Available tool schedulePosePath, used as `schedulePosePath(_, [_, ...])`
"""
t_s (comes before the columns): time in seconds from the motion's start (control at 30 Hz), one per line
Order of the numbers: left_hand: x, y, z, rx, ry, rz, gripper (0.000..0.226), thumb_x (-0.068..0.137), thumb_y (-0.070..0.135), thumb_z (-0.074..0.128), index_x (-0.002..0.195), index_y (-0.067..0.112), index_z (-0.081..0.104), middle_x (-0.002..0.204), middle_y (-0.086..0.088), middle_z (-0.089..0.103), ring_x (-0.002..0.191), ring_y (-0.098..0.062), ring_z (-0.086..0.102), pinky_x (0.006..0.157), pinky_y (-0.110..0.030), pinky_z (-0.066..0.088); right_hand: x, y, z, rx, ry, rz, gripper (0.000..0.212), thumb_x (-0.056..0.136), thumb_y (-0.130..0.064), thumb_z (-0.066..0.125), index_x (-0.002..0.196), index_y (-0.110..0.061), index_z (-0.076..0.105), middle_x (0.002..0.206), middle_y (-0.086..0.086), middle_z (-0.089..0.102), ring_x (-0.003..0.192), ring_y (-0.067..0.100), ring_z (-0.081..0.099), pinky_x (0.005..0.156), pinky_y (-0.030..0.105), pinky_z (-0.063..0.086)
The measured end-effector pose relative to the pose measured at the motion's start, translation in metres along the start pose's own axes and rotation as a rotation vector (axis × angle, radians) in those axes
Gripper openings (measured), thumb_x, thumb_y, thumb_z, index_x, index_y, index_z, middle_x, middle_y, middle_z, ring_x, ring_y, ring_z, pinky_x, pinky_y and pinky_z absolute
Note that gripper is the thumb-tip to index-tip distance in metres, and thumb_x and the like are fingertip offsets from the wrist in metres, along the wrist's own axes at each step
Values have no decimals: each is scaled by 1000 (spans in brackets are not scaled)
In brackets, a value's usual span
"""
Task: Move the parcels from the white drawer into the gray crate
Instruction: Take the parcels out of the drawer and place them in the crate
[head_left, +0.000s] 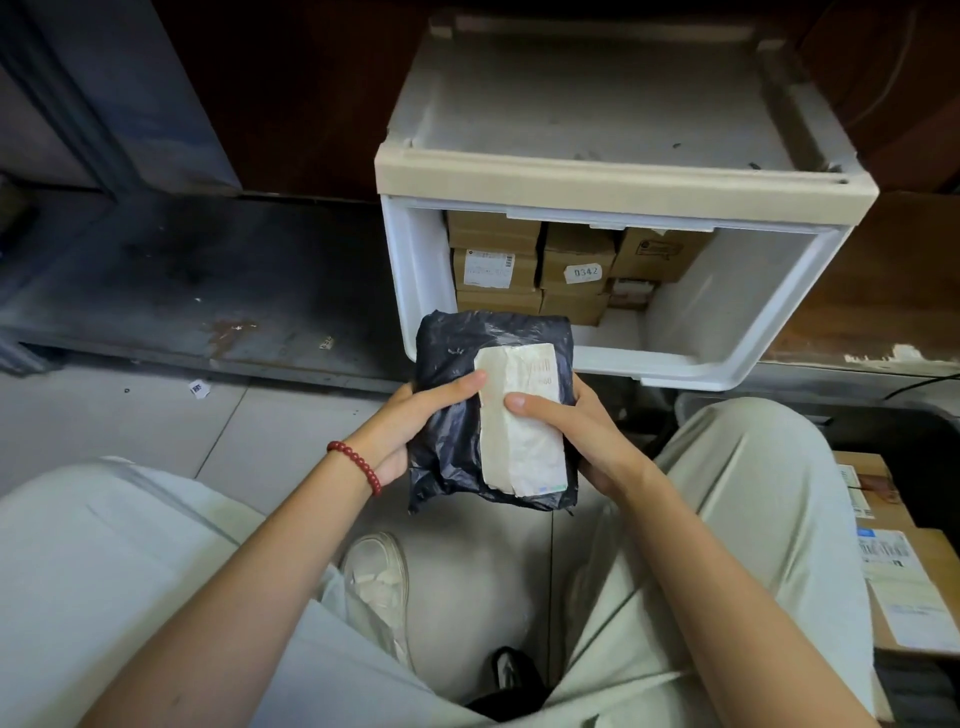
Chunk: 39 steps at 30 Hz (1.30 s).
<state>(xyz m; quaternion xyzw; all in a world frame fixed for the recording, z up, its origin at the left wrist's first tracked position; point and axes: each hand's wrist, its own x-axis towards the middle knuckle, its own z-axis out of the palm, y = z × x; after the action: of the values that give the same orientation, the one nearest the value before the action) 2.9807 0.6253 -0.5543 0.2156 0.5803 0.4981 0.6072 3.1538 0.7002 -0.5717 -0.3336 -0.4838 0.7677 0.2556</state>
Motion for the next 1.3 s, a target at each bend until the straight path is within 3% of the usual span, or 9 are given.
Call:
schedulePosePath(0.17, [3, -4, 6, 22, 88, 62, 38, 78, 20, 75, 114, 13, 65, 102, -4, 74, 91, -18, 71, 72, -28, 59, 3, 4, 1, -25, 73, -61, 46, 77, -10, 77, 120, -15, 61, 109, 3, 73, 99, 21, 70, 80, 32, 58])
schedulePosePath(0.4, [17, -13, 6, 88, 214, 123, 36, 80, 23, 76, 113, 13, 67, 102, -3, 74, 89, -15, 72, 72, -26, 58, 12, 20, 4, -74, 246, -135, 57, 71, -14, 85, 121, -19, 59, 110, -2, 72, 100, 17, 70, 88, 38, 56])
schedulePosePath(0.57, [17, -10, 8, 26, 229, 100, 35, 77, 24, 79, 107, 13, 67, 98, -4, 74, 84, -17, 73, 68, -29, 59, 14, 11, -4, -30, 187, -111, 46, 76, -17, 80, 119, -18, 62, 107, -1, 73, 97, 18, 71, 80, 32, 58])
schedulePosePath(0.7, [21, -8, 5, -8, 304, 64, 40, 76, 36, 77, 106, 12, 68, 98, -6, 74, 86, -19, 71, 65, -25, 57, 19, 8, -11, 9, 234, -26, 41, 87, -38, 67, 118, -11, 63, 106, 1, 73, 95, 16, 71, 81, 29, 57])
schedulePosePath(0.8, [22, -5, 0, -14, 278, 71, 47, 79, 40, 73, 117, 13, 65, 102, -7, 73, 93, -23, 70, 75, -31, 58, 26, 13, -13, -10, 310, 13, 46, 90, -45, 61, 121, -12, 59, 114, 3, 69, 100, 17, 68, 78, 25, 55])
schedulePosePath(0.9, [19, -4, 0, 2, 237, 119, 32, 84, 28, 70, 113, 17, 66, 99, -3, 74, 91, -20, 71, 79, -32, 57, 26, 17, -13, 20, 324, 55, 46, 88, -42, 65, 123, -14, 55, 115, 2, 68, 98, 14, 69, 75, 24, 54])
schedulePosePath(1.03, [16, -5, -2, 98, 189, 155, 40, 78, 21, 76, 116, 18, 64, 105, -3, 73, 92, -18, 71, 79, -32, 58, 22, 15, -12, 0, 239, 59, 47, 82, -33, 74, 122, -12, 60, 111, 4, 72, 96, 18, 71, 80, 29, 58])
schedulePosePath(1.17, [16, -3, -4, 257, 204, 216, 52, 69, 27, 84, 115, 23, 62, 108, 4, 71, 99, -15, 68, 87, -37, 56, 16, 7, -7, -105, 229, -20, 50, 75, -26, 81, 120, -18, 60, 108, -3, 71, 90, 11, 71, 74, 25, 58])
schedulePosePath(1.3, [8, 17, 14, 367, 193, 349, 50, 71, 34, 81, 116, 27, 62, 108, 11, 70, 100, -8, 66, 86, -30, 55, 1, -25, -10, -164, 238, -149, 51, 74, -25, 82, 120, -19, 59, 111, -3, 71, 95, 13, 70, 78, 28, 59])
